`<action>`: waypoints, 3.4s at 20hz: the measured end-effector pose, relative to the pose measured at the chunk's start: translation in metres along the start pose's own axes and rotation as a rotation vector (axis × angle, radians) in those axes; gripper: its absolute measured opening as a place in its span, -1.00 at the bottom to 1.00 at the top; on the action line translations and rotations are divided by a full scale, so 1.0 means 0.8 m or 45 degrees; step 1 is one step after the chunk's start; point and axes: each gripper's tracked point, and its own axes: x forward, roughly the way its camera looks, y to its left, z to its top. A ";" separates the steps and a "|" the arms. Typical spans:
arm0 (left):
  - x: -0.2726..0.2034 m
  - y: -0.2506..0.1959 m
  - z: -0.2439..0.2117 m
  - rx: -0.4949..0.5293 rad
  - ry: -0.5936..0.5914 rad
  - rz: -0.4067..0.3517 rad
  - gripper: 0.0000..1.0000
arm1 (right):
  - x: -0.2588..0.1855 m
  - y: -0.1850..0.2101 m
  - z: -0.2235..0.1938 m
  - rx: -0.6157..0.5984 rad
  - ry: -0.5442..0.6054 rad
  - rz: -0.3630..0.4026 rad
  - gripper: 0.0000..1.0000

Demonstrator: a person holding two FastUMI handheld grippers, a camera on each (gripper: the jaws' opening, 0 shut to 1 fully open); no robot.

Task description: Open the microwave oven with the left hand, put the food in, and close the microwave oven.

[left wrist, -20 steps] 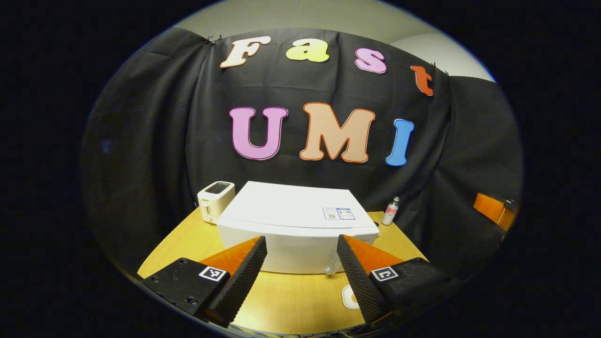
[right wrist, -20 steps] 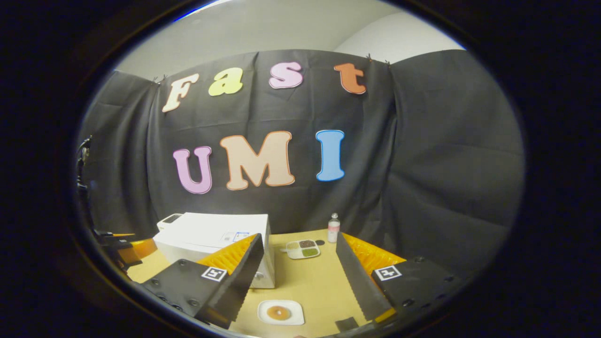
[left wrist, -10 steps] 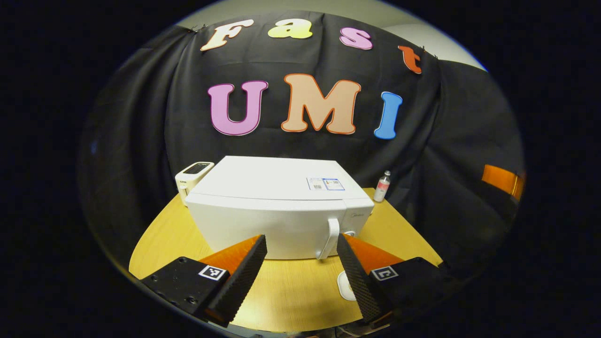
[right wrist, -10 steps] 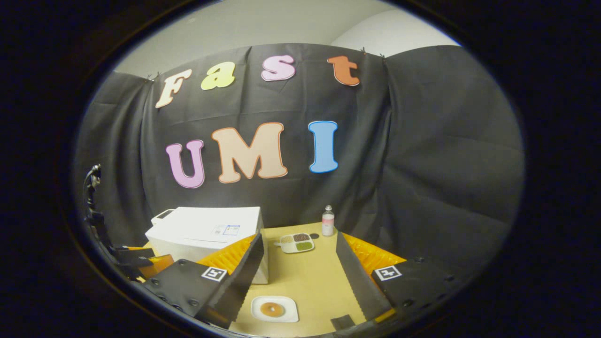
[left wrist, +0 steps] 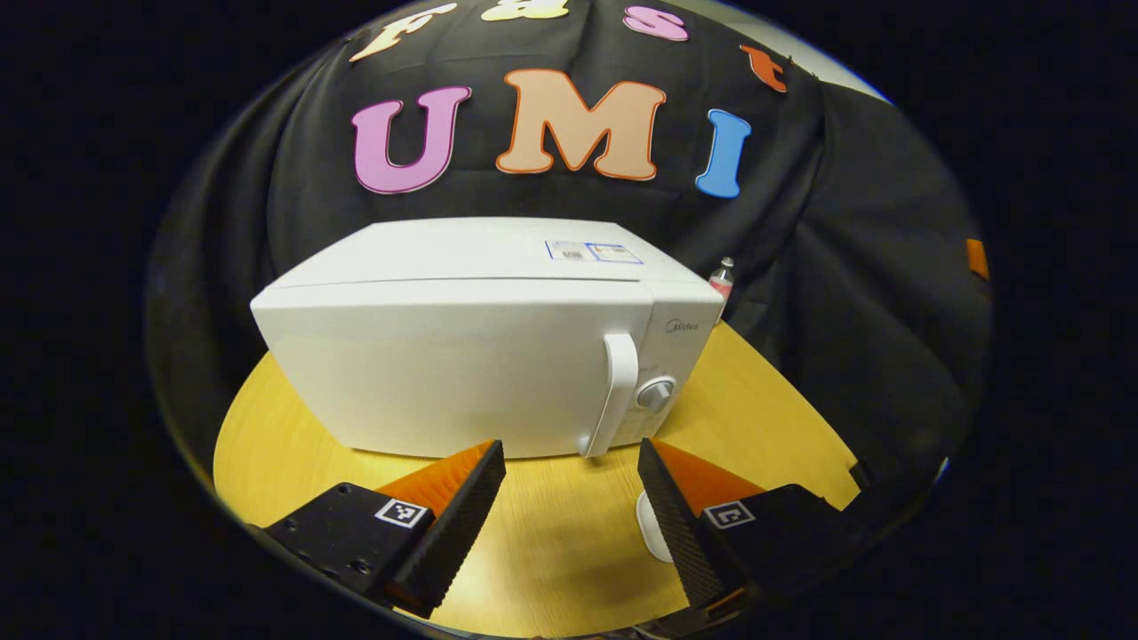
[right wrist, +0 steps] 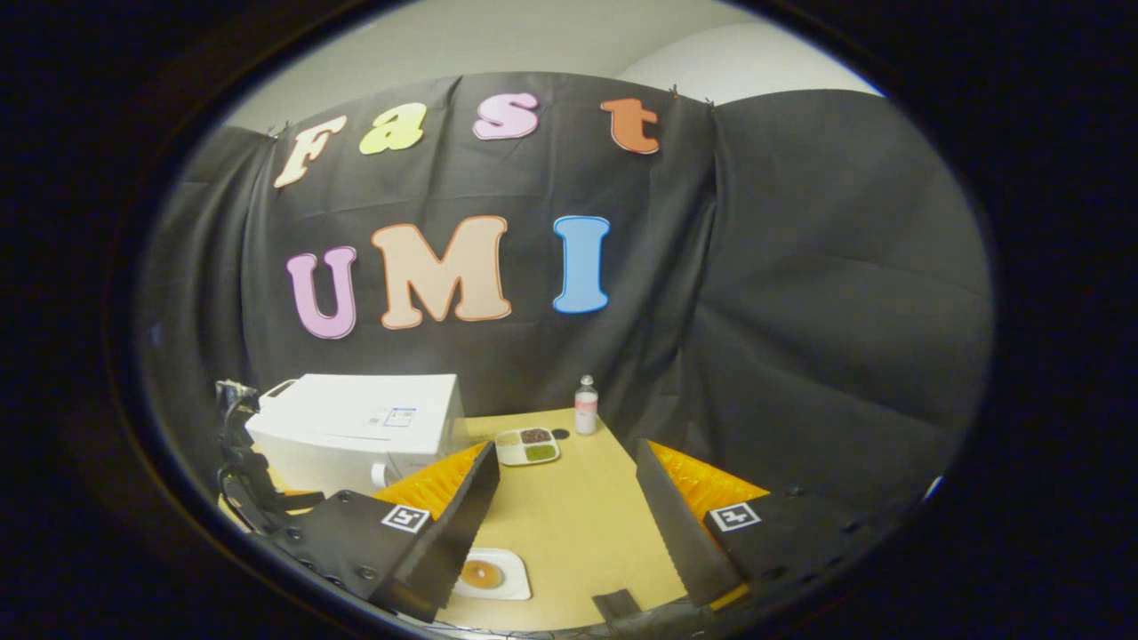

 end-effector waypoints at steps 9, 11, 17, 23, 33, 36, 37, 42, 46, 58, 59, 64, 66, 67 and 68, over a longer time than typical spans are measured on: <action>0.078 -0.019 -0.027 0.020 0.121 -0.025 0.75 | 0.003 -0.003 -0.013 0.032 0.035 -0.032 0.96; 0.090 -0.026 -0.024 0.037 0.126 -0.028 0.75 | 0.003 -0.001 -0.015 0.033 0.044 -0.031 0.94; 0.118 -0.040 -0.026 0.031 0.150 -0.033 0.53 | -0.001 0.002 -0.025 0.016 0.067 -0.044 0.96; 0.132 -0.029 -0.029 -0.109 0.218 0.017 -0.36 | -0.011 0.006 -0.049 0.096 0.130 -0.045 0.96; 0.132 -0.033 -0.030 0.008 0.222 0.072 -0.65 | -0.026 0.002 -0.064 0.082 0.167 -0.063 0.94; 0.130 -0.033 -0.031 0.009 0.204 0.064 -0.71 | -0.032 0.006 -0.072 0.083 0.186 -0.046 0.94; 0.131 -0.033 -0.030 0.014 0.195 0.067 -0.72 | -0.034 0.007 -0.074 0.082 0.191 -0.040 0.96; 0.128 -0.033 -0.029 -0.019 0.170 0.086 -0.89 | -0.039 0.010 -0.083 0.067 0.217 -0.011 0.94; 0.088 -0.034 -0.056 -0.028 0.171 0.077 -0.92 | -0.034 0.010 -0.090 0.040 0.244 0.012 0.94; -0.023 -0.011 -0.118 -0.079 0.168 0.092 -0.60 | -0.007 0.062 -0.102 -0.046 0.293 0.303 0.96; -0.031 -0.008 -0.122 -0.116 0.167 0.107 -0.58 | -0.007 0.066 -0.106 -0.054 0.298 0.326 0.96; -0.074 0.017 -0.123 -0.260 0.093 0.197 -0.31 | -0.009 0.076 -0.123 -0.114 0.331 0.430 0.96; -0.094 0.032 -0.128 -0.269 0.078 0.250 -0.07 | -0.009 0.079 -0.127 -0.130 0.340 0.465 0.96; -0.105 0.040 -0.130 -0.271 0.070 0.281 -0.03 | -0.011 0.081 -0.128 -0.132 0.342 0.483 0.96; -0.116 0.047 -0.132 -0.275 0.061 0.311 -0.02 | -0.011 0.082 -0.129 -0.132 0.343 0.502 0.96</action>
